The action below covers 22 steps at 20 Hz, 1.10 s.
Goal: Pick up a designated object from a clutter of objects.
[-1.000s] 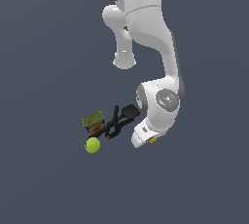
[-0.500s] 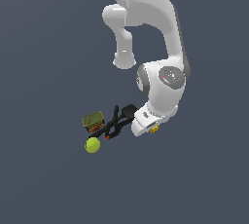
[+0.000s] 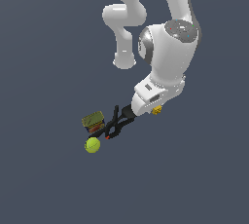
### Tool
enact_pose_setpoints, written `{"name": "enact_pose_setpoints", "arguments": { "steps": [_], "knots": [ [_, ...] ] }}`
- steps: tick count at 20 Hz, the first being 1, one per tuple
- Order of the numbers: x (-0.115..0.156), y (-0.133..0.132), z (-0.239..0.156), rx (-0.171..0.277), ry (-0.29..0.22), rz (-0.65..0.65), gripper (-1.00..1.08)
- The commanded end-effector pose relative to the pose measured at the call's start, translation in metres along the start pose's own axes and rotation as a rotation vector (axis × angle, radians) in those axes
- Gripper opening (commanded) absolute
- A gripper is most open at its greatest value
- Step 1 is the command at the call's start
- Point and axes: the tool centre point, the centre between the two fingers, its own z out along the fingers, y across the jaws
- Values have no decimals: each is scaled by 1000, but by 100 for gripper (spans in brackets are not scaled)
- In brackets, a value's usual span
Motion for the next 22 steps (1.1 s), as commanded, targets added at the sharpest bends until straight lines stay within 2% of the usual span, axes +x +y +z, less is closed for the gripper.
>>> {"name": "enact_pose_setpoints", "arguments": {
  "steps": [1,12,22],
  "knots": [
    [-8,-3,-28,0,0,0,-100],
    [-32,-14,-129,2,1,-1,-100],
    [-41,-16,-170,2,1,1,-100]
  ]
}}
